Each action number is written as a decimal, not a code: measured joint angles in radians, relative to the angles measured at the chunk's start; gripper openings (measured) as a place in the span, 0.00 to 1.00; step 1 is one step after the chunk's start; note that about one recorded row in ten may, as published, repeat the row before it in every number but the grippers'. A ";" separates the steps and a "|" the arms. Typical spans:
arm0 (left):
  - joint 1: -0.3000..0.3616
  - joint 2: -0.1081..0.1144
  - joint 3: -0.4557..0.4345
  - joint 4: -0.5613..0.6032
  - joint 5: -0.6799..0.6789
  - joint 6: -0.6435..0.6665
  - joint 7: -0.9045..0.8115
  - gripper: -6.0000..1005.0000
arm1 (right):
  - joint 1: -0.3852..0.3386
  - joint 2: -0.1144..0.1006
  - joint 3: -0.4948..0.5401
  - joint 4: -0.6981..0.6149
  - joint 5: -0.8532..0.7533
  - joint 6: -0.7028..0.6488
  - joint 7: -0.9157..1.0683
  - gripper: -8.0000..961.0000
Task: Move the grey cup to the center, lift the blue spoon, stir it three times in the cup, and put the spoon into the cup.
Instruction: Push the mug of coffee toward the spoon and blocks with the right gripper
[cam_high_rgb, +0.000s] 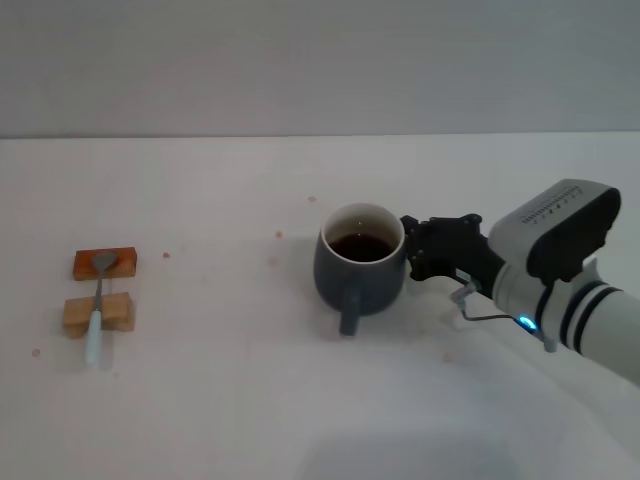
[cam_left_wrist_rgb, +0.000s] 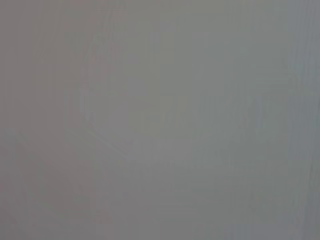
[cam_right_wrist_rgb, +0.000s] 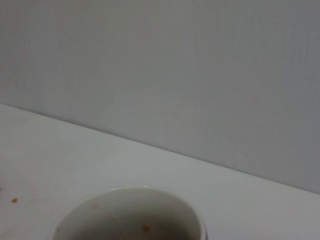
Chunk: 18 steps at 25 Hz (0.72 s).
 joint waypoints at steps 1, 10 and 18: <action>0.003 0.000 0.001 -0.001 0.000 -0.004 0.000 0.68 | 0.000 0.000 0.000 0.000 0.000 0.000 0.000 0.01; 0.019 0.005 0.001 -0.001 0.002 -0.030 -0.011 0.68 | 0.031 0.012 0.003 0.034 0.012 0.044 0.000 0.01; 0.031 0.015 0.002 -0.002 0.008 -0.085 -0.037 0.68 | 0.066 0.017 0.024 0.046 0.020 0.067 0.000 0.01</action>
